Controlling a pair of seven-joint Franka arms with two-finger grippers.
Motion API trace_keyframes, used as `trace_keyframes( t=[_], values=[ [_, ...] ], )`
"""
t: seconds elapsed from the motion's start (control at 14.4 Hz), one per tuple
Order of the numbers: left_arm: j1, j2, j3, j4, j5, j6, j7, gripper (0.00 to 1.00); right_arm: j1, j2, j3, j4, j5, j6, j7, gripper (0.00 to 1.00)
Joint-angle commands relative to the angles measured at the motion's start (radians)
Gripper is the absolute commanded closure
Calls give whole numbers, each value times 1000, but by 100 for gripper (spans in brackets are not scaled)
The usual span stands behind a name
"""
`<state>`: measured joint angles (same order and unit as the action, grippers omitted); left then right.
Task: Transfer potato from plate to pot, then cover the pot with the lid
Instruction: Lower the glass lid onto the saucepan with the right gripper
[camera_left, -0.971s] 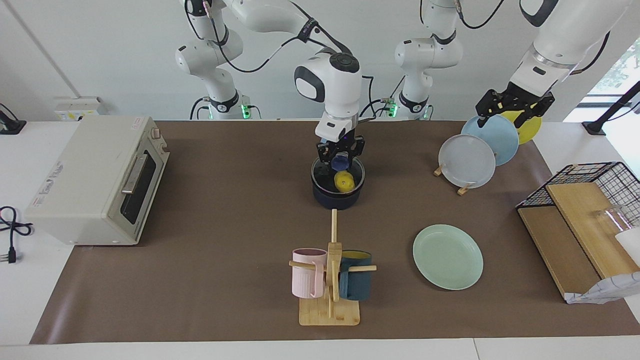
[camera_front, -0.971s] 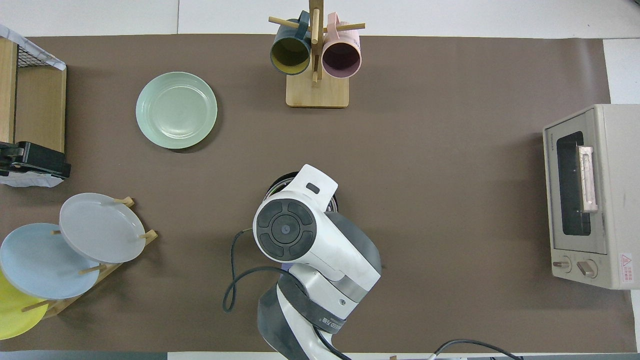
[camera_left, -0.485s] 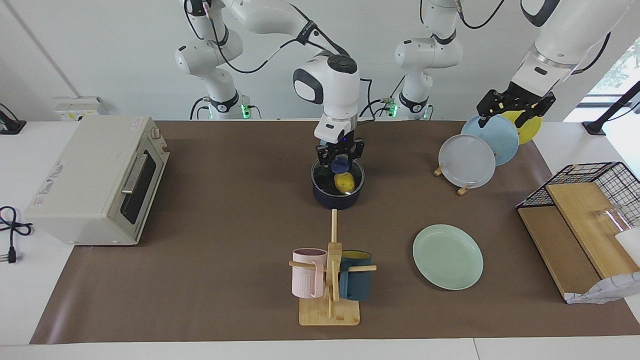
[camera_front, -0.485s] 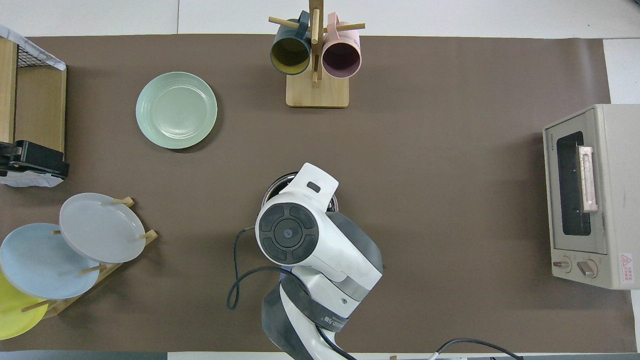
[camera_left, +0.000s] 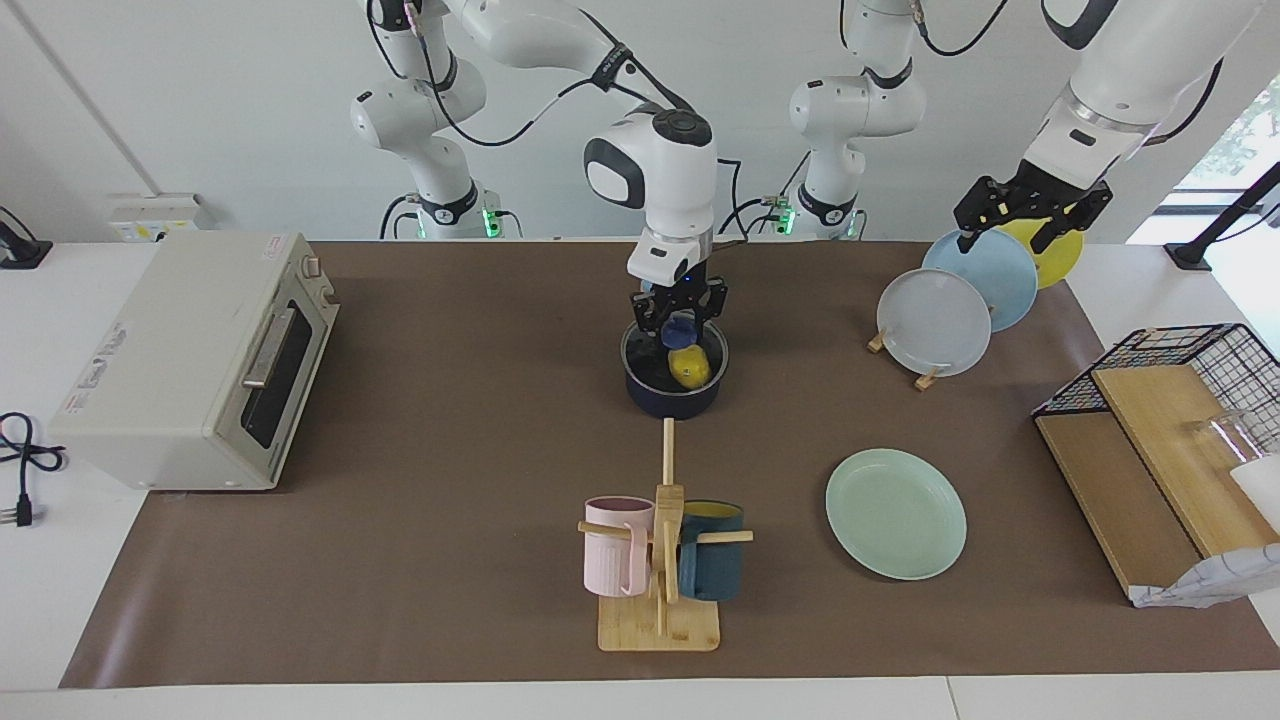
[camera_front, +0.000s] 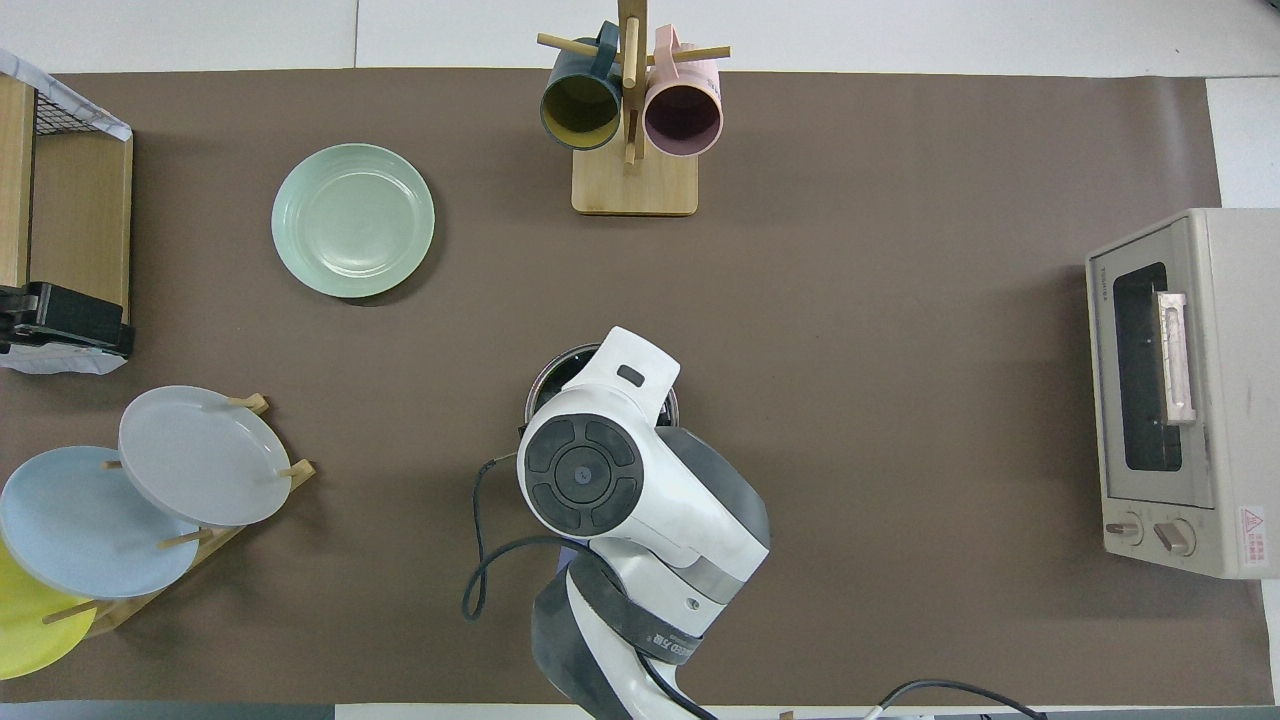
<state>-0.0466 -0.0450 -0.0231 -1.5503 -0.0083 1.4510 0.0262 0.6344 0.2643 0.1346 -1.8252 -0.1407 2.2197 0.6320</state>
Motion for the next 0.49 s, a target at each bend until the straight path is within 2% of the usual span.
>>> trace_keyframes(
  t=[0.0,0.14,0.42],
  values=[
    [-4,-42,5,-4,11,-9,-11,0,-28,-10,5,-26,-23,8,17,0],
    [-2,-65,5,-10,19,-23,-41,0,-47,-8,5,6,-20,-29,14,0],
    [-2,-55,2,-51,19,19,-60,0,-108,-8,7,159,31,-191,6,0]
  ],
)
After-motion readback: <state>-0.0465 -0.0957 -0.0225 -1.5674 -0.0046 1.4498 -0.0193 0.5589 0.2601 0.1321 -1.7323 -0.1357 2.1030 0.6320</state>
